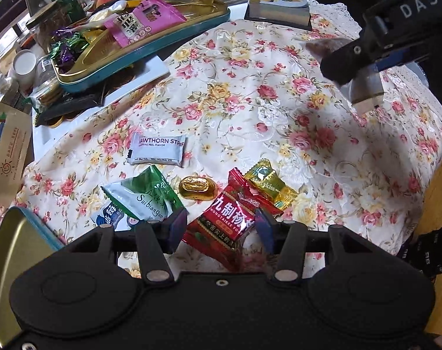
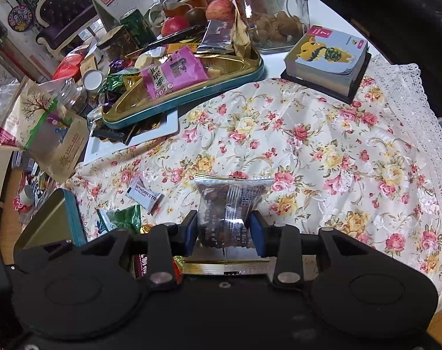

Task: Organize snacks
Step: 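Grasp the red bayberry packet with the left gripper while the right gripper holds the brown packet, then carry the red packet to the gold tray and release it while the right gripper carries the brown packet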

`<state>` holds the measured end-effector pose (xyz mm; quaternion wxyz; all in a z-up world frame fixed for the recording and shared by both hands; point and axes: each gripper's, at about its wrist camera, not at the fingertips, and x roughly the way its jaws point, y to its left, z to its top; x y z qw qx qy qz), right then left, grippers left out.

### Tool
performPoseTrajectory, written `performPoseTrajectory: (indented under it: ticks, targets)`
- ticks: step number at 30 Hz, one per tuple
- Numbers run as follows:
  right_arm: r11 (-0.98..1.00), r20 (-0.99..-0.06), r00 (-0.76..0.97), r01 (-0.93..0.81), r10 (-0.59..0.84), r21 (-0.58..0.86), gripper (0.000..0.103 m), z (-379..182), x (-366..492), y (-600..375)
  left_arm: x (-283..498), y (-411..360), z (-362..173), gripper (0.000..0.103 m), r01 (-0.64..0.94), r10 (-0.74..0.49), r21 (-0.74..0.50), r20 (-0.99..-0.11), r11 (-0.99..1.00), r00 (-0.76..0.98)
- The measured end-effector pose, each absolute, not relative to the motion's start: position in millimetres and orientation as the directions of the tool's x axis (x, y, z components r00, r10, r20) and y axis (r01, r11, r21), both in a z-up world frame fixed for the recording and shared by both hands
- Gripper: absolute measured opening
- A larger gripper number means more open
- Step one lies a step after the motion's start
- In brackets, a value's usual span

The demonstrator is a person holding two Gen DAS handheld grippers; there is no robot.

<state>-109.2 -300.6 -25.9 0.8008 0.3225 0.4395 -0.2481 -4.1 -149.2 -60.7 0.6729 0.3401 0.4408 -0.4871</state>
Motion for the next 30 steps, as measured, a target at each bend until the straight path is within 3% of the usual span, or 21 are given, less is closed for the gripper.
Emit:
performPoseTrajectory:
  ticks: [2,8,13,21,25,30]
  targets:
    - [0.665,-0.864,0.489,0.686,-0.118,0.297,0.039,-26,-110,-302,-3,-151,-63,0.061,0.956,-0.351,0.035,-0.926,0.29,0.14]
    - [0.666,-0.863,0.492,0.682,-0.114,0.301,0.039,-25,-109,-301,-6,-158,-68,0.06,0.974,-0.353,0.032,-0.929,0.223,0.111]
    - [0.665,-0.865,0.488,0.685,-0.115,0.298,0.039,-26,-109,-301,-15,-162,-90,0.06,0.98,-0.281,0.074,-0.951,0.187,0.125]
    - [0.67,-0.868,0.482,0.685,-0.12,0.287,0.039,-26,-107,-300,-12,-173,-95,0.062,0.941,-0.268,0.035,-0.954,0.337,0.132]
    - [0.667,-0.869,0.478,0.691,-0.13,0.28,0.039,-25,-107,-301,-4,-181,-93,0.046,0.895,-0.229,-0.016,-0.969,0.446,0.096]
    - [0.643,-0.869,0.472,0.714,-0.148,0.279,0.039,-23,-109,-307,4,-180,-80,0.042,0.824,-0.192,-0.03,-0.977,0.566,0.096]
